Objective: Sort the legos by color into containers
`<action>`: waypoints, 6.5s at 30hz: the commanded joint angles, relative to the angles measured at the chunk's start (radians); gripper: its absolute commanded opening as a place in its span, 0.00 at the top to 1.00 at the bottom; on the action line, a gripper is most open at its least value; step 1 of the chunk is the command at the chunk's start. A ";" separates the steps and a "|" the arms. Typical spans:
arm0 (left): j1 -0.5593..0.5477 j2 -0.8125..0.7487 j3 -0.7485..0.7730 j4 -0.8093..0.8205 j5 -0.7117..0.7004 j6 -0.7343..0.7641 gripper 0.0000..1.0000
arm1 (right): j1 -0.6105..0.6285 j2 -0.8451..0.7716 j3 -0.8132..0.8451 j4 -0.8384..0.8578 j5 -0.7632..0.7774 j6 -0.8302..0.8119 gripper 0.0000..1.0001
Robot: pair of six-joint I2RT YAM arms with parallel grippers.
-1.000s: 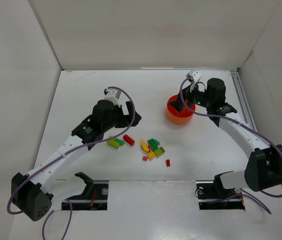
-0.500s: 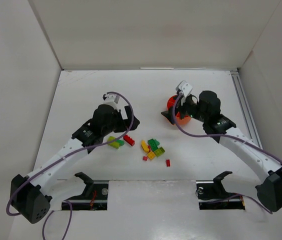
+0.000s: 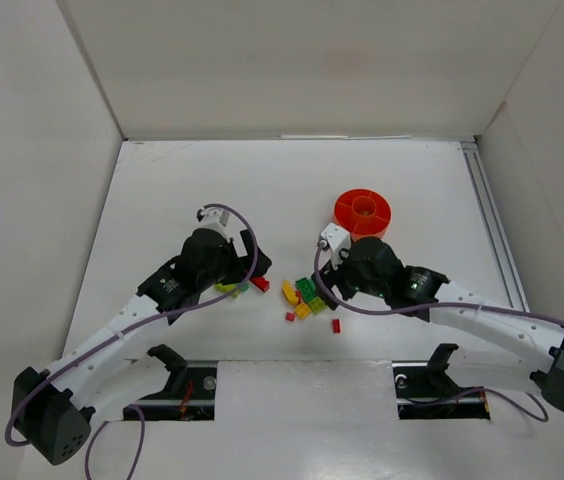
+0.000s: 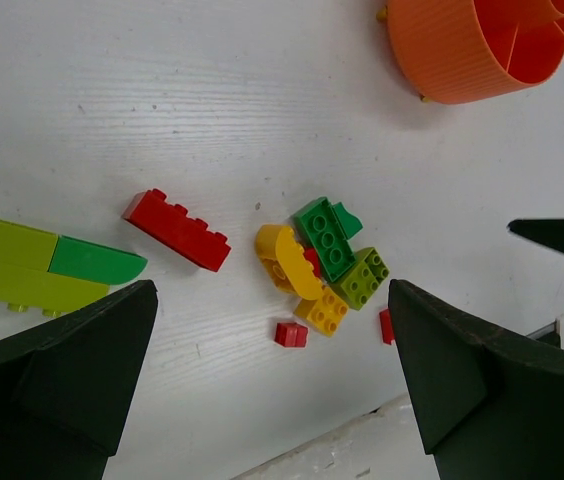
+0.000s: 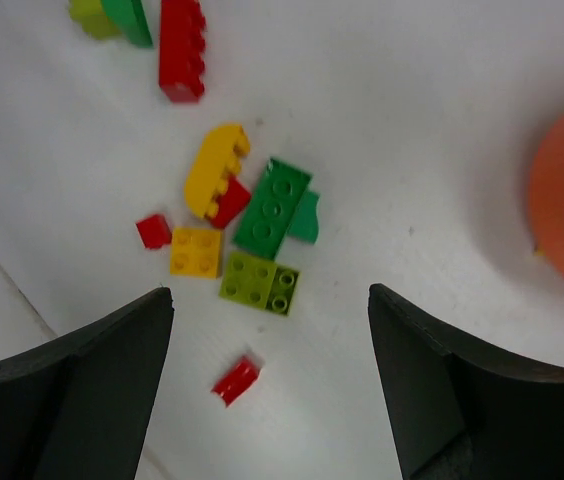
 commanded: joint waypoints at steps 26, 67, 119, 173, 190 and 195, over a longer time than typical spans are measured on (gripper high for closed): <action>-0.034 -0.031 -0.007 -0.008 -0.024 -0.032 0.00 | 0.200 0.193 -0.178 -0.074 0.235 0.580 0.44; -0.034 0.152 0.180 0.041 -0.098 0.066 0.00 | -0.495 -0.017 0.165 0.063 0.102 0.100 1.00; -0.034 0.288 0.251 0.021 -0.099 0.054 0.00 | -0.601 0.368 0.265 0.240 0.172 0.002 0.58; -0.043 0.690 0.278 -0.145 -0.188 -0.479 0.74 | -0.610 0.049 0.110 0.048 0.283 -0.017 0.53; -0.086 0.143 0.024 0.584 0.463 0.490 0.79 | -0.641 -0.092 0.129 0.086 -0.575 0.125 0.18; -0.096 0.141 0.096 0.460 0.550 0.667 0.86 | -0.603 -0.028 0.191 0.078 -0.745 0.250 0.18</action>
